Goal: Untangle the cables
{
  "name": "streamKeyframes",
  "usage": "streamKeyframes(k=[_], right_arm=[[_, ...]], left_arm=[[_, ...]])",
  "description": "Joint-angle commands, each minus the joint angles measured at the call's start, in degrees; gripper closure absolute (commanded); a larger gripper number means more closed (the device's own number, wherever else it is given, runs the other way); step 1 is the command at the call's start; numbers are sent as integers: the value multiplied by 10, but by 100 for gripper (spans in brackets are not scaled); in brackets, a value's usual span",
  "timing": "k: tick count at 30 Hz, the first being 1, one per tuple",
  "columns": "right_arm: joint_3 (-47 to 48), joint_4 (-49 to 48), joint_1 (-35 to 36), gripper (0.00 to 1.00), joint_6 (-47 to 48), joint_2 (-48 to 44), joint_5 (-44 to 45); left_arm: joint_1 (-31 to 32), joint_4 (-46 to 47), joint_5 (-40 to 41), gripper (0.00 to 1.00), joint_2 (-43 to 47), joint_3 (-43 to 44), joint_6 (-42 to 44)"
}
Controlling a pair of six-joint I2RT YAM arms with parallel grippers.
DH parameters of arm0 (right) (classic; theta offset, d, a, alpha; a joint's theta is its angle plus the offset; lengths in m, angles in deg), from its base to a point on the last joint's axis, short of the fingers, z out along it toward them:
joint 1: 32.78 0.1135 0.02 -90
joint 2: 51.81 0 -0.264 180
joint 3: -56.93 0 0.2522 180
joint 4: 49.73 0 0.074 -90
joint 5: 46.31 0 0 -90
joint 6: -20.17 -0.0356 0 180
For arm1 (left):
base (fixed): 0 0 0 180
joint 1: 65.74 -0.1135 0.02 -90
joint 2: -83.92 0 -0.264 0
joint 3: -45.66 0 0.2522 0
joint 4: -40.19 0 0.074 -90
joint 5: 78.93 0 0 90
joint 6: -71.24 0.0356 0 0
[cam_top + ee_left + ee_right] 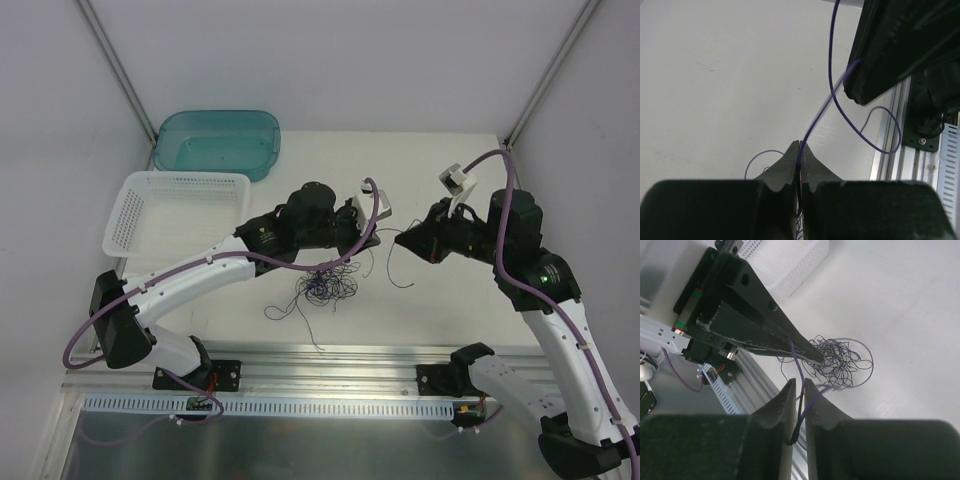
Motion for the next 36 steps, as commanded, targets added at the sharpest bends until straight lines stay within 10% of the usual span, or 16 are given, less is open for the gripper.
streamKeyframes(k=[1, 8, 13, 36], right_arm=[[-9, -15, 3, 83, -1, -12, 0], [-30, 31, 3, 24, 8, -50, 4], [-36, 81, 3, 1, 29, -101, 19], [-136, 77, 4, 3, 8, -122, 31]], left_arm=[[2, 26, 31, 100, 5, 41, -10], [-60, 24, 44, 100, 4, 92, -81], [-111, 16, 77, 100, 5, 121, -102], [-419, 20, 328, 100, -233, 390, -196]])
